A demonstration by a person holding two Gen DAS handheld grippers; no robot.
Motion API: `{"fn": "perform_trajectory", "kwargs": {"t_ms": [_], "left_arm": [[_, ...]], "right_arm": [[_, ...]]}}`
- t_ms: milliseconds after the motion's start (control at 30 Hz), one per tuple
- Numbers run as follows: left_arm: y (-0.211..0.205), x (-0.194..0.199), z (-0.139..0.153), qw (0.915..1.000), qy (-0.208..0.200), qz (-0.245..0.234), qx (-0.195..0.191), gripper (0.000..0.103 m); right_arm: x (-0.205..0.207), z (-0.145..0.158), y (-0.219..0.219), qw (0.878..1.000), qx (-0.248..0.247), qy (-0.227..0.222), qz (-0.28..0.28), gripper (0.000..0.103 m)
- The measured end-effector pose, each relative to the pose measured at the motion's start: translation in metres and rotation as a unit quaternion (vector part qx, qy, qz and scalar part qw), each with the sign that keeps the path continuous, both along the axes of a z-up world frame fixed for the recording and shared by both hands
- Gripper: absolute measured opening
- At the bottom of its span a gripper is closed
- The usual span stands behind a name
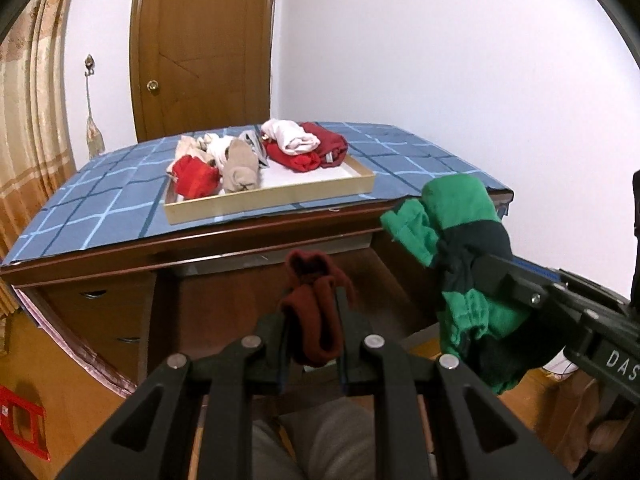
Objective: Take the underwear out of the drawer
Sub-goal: 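Lift both held socks up out of the drawer toward the tray, then carry both socks over the white tray and lower them onto the clothes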
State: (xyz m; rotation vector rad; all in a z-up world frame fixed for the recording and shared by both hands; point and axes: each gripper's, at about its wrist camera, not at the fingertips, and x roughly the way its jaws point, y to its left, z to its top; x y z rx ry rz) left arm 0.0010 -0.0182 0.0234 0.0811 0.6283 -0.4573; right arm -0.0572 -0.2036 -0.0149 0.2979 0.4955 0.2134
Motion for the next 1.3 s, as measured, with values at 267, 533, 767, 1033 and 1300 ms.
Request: {"fn": "perform_trajectory", "kwargs": {"t_ms": [267,533,767,1033,1300], "left_arm": [[0.008,-0.004,0.008,0.9996,-0.015,0.024,0.005,0.015],[0.013,0.001,0.019,0.9989,-0.031,0.035,0.006,0.015],[0.016,0.004,0.029,0.9982,-0.041,0.042,0.007,0.015],[0.017,0.005,0.038,0.9978,-0.047,0.045,0.012,0.015],[0.021,0.02,0.047,0.9968,-0.058,0.054,0.013,0.015]], "right_arm": [[-0.013,0.014,0.006,1.0,-0.006,-0.026,0.009,0.022],[-0.013,0.028,0.005,0.999,-0.003,-0.044,0.007,0.022],[-0.012,0.04,0.004,0.998,-0.004,-0.055,0.004,0.022],[-0.011,0.044,0.001,0.998,0.005,-0.059,0.004,0.022],[-0.001,0.05,0.002,0.998,-0.005,-0.062,-0.001,0.022]]}}
